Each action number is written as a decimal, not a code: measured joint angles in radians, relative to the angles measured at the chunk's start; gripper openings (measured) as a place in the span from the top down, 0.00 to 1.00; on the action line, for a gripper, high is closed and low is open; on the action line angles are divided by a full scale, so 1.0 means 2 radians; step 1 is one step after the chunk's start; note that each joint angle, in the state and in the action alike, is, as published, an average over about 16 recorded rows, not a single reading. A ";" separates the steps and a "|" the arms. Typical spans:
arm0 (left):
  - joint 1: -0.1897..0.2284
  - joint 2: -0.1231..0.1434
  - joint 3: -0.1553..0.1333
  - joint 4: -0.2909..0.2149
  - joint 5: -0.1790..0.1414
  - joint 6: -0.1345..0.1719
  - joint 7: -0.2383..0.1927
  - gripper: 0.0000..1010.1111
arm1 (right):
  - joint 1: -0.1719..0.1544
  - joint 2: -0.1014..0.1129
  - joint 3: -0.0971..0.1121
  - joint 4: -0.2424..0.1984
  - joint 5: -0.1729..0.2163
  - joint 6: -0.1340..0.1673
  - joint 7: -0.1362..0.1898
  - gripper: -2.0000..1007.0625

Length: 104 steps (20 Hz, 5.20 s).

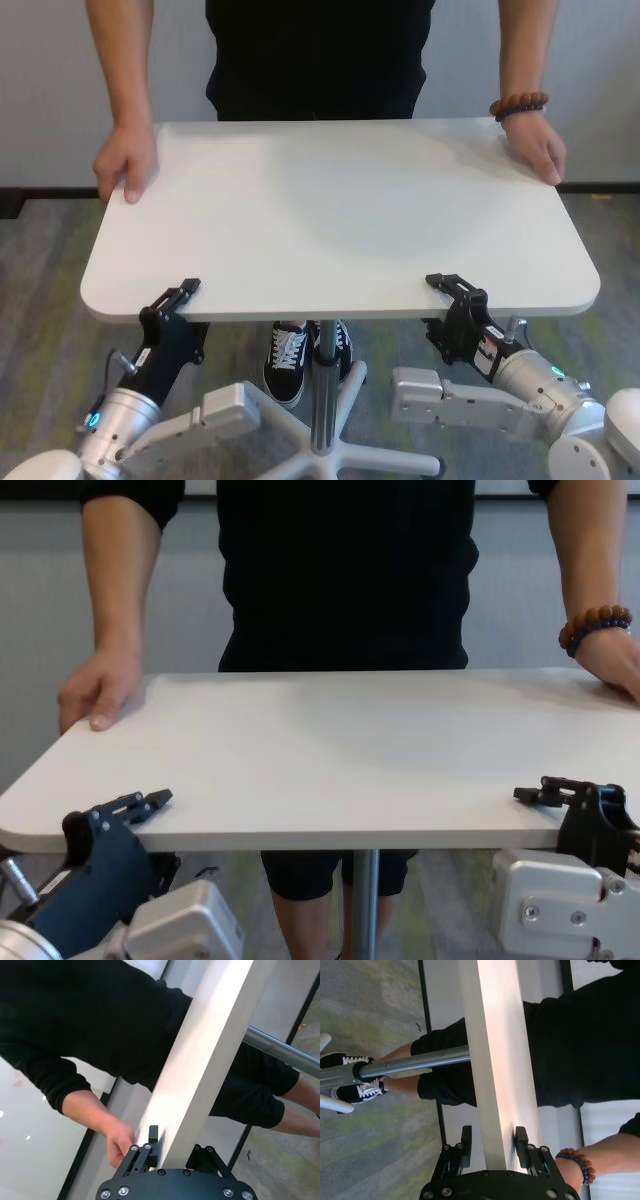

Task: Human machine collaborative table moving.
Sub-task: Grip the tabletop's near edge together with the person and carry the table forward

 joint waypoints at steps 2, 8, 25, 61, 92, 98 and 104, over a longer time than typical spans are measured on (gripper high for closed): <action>-0.006 -0.004 0.001 0.006 0.001 0.001 0.003 0.71 | 0.006 -0.002 0.001 0.008 0.000 -0.007 0.000 0.48; -0.022 -0.014 0.006 0.026 0.004 0.003 0.011 0.71 | 0.021 -0.008 0.001 0.032 -0.001 -0.024 0.000 0.48; -0.037 -0.023 0.010 0.047 0.007 0.004 0.017 0.71 | 0.058 -0.014 -0.007 0.085 0.006 -0.055 -0.004 0.48; -0.034 -0.021 0.010 0.044 0.007 0.004 0.017 0.71 | 0.135 -0.025 -0.036 0.177 0.022 -0.087 -0.006 0.48; -0.034 -0.021 0.010 0.043 0.007 0.004 0.017 0.71 | 0.156 -0.026 -0.050 0.191 0.016 -0.077 0.005 0.48; -0.034 -0.021 0.010 0.043 0.007 0.004 0.017 0.71 | 0.158 -0.025 -0.051 0.191 0.015 -0.075 0.008 0.48; -0.034 -0.021 0.010 0.043 0.007 0.004 0.017 0.71 | 0.161 -0.024 -0.052 0.192 0.015 -0.074 0.010 0.48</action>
